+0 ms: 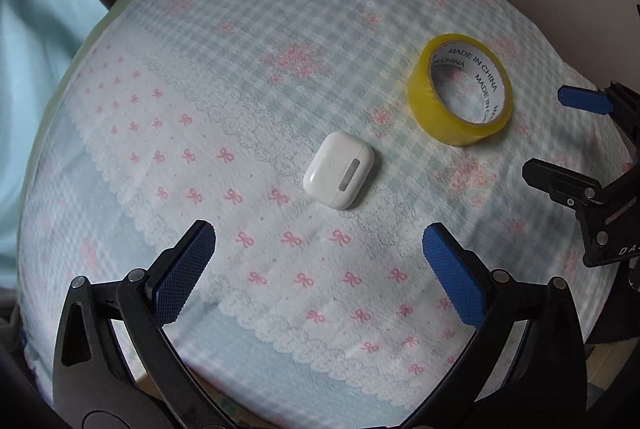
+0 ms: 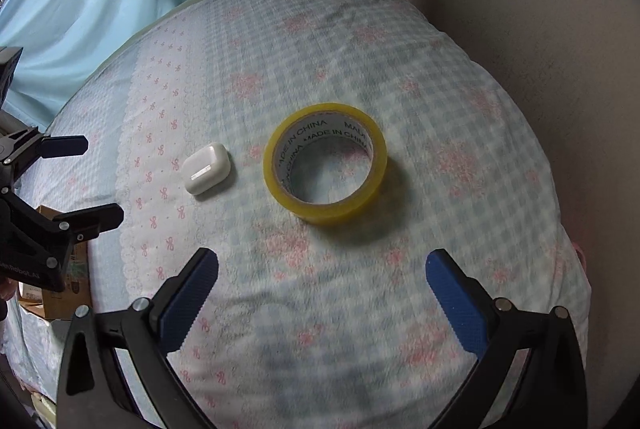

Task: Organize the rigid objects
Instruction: 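Grasp the white earbud case with the left tool while the right tool grasps the yellow tape, then carry the earbud case and yellow tape over the cardboard box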

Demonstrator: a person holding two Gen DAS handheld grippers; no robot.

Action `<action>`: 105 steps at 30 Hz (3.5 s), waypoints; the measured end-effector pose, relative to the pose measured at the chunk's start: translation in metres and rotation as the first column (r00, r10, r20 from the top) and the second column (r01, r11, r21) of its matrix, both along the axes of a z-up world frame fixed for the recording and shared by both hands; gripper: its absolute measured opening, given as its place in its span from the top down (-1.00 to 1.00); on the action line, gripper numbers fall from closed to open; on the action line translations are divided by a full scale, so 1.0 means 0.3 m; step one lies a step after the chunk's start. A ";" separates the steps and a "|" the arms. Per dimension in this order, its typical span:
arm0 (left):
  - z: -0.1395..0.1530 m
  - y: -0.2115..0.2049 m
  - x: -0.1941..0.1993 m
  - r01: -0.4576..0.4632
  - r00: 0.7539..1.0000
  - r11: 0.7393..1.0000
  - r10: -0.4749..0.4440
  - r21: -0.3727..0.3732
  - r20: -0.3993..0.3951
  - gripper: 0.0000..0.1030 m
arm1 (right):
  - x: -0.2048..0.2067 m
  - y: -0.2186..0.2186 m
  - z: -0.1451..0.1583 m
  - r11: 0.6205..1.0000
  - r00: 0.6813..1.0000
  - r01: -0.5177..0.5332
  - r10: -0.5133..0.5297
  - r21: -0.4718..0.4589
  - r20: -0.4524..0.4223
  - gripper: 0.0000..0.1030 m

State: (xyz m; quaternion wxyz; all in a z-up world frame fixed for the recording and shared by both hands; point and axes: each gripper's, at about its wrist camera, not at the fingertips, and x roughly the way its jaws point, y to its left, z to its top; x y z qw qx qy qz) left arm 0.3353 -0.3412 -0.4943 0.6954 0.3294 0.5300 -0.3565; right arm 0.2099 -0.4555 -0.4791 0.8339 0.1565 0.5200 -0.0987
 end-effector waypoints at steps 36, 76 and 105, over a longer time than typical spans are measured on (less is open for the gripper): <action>-0.215 -0.071 0.027 0.174 0.985 0.968 -0.175 -0.182 0.011 0.10 | 0.200 0.017 -0.167 0.981 0.998 0.039 -0.028 -0.190 0.060 -0.86; 0.745 0.527 -0.125 -0.221 0.975 0.885 0.203 -0.409 -0.087 0.64 | -0.042 0.428 0.748 0.973 0.977 -0.032 0.078 -0.228 0.199 -0.86; 0.660 1.805 -0.077 -0.622 0.776 0.708 0.613 -0.334 -0.144 0.64 | 0.172 1.519 0.584 0.928 0.929 -0.371 0.371 0.047 0.012 -0.86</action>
